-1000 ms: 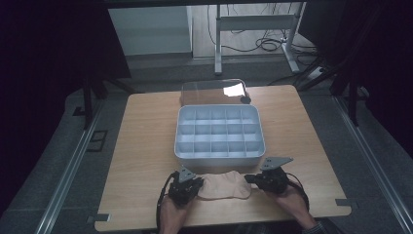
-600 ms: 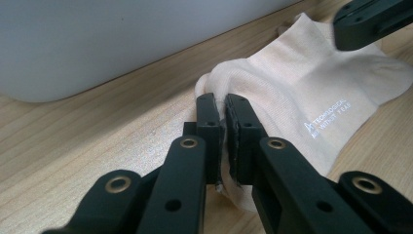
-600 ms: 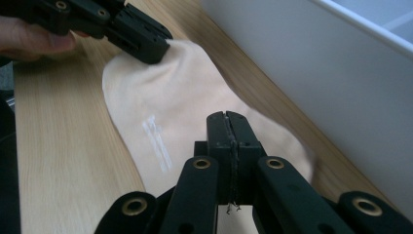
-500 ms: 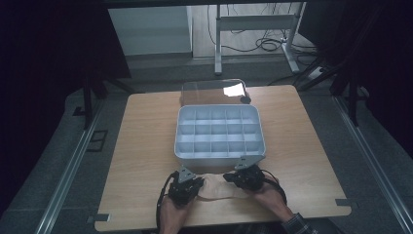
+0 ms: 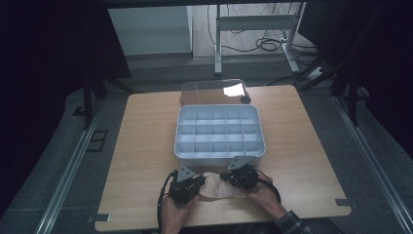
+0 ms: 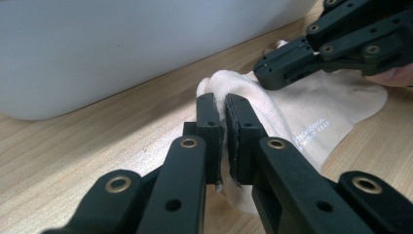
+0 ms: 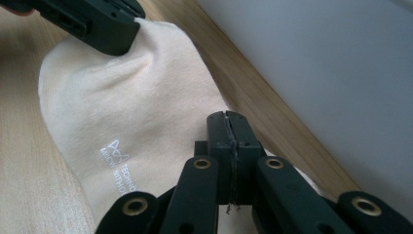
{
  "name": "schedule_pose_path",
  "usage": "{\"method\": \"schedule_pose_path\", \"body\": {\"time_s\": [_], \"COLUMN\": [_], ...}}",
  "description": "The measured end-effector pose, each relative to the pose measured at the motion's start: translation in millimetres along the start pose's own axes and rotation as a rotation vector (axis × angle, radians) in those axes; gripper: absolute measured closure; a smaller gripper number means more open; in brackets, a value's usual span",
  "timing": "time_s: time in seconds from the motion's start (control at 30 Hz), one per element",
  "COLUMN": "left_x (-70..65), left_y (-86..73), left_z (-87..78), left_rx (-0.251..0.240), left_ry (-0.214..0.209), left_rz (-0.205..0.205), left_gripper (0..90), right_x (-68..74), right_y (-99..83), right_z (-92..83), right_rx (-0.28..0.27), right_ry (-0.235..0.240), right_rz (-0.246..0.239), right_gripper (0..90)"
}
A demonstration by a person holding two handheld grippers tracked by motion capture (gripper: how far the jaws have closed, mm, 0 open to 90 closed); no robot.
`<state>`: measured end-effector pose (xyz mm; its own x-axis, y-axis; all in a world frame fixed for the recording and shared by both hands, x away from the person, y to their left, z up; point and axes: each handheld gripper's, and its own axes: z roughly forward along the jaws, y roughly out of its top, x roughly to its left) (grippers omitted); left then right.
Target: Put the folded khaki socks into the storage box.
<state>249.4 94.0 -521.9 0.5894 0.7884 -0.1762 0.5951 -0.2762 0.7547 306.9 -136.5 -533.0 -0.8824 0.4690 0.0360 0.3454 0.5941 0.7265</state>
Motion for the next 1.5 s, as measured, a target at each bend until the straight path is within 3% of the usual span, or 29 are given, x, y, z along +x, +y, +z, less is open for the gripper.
{"method": "schedule_pose_path", "body": {"time_s": [0.2,0.33,0.37,0.63,0.8,1.13,1.4,1.5], "left_x": [-0.5,-2.2,-2.3,-2.9,-5.8,-24.5,-31.7,-30.4], "left_y": [1.5,3.7,4.2,9.7,17.4,37.4,43.8,43.4], "left_z": [1.1,-1.2,-2.0,-6.6,-7.3,1.1,8.1,6.8], "left_rx": [-0.002,-0.017,-0.022,-0.053,-0.075,-0.101,-0.085,-0.084], "left_ry": [0.0,-0.001,-0.004,-0.035,-0.075,-0.13,-0.13,-0.123], "left_rz": [-0.004,0.0,-0.002,-0.019,-0.026,0.018,0.034,0.031], "left_gripper": [85.2,85.2,85.2,85.4,85.5,85.8,85.9,85.8], "right_x": [9.8,15.0,12.9,12.1,11.0,10.7,10.7,8.5], "right_y": [1.5,-3.9,-5.9,-8.6,-10.7,-12.5,-11.1,-9.0], "right_z": [-12.2,-4.5,-3.6,-3.6,-3.6,-3.4,-3.1,-9.3], "right_rx": [-0.021,0.034,0.014,0.003,-0.013,-0.028,-0.02,-0.025], "right_ry": [0.039,0.025,0.037,0.042,0.05,0.051,0.048,0.021], "right_rz": [-0.021,-0.044,-0.019,0.003,0.011,0.016,0.028,0.031], "right_gripper": [89.9,90.0,90.0,90.0,90.0,90.0,90.0,90.0]}}
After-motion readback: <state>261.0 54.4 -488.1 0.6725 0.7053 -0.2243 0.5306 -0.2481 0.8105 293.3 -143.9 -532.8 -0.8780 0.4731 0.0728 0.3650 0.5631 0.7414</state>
